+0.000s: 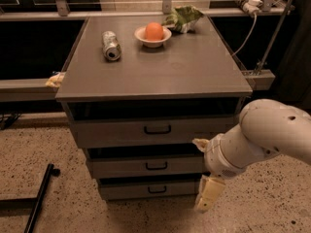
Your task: Open middle drawer
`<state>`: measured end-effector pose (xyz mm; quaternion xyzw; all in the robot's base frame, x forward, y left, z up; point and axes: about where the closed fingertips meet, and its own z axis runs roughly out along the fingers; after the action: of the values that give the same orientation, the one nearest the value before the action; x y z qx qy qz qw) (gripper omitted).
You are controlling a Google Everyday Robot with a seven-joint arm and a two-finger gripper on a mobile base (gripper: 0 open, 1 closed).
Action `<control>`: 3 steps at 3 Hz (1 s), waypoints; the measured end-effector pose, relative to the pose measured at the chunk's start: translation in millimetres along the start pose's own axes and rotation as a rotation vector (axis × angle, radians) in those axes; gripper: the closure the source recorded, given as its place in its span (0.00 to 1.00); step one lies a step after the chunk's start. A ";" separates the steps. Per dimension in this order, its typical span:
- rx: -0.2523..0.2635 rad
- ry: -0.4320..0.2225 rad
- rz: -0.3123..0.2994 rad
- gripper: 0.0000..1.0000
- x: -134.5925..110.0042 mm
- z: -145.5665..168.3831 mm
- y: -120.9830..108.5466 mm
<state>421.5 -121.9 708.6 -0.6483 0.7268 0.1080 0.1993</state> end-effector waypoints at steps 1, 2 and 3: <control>0.004 0.020 -0.021 0.00 8.2 16.1 4.3; 0.026 0.014 -0.081 0.00 32.5 61.3 0.1; 0.056 -0.023 -0.158 0.00 48.8 111.7 -19.5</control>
Offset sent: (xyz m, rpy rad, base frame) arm 0.0325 -0.0073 -0.1432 -0.0089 -0.1483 0.1132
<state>453.6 -122.0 589.4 -0.6965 0.6738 0.0789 0.2337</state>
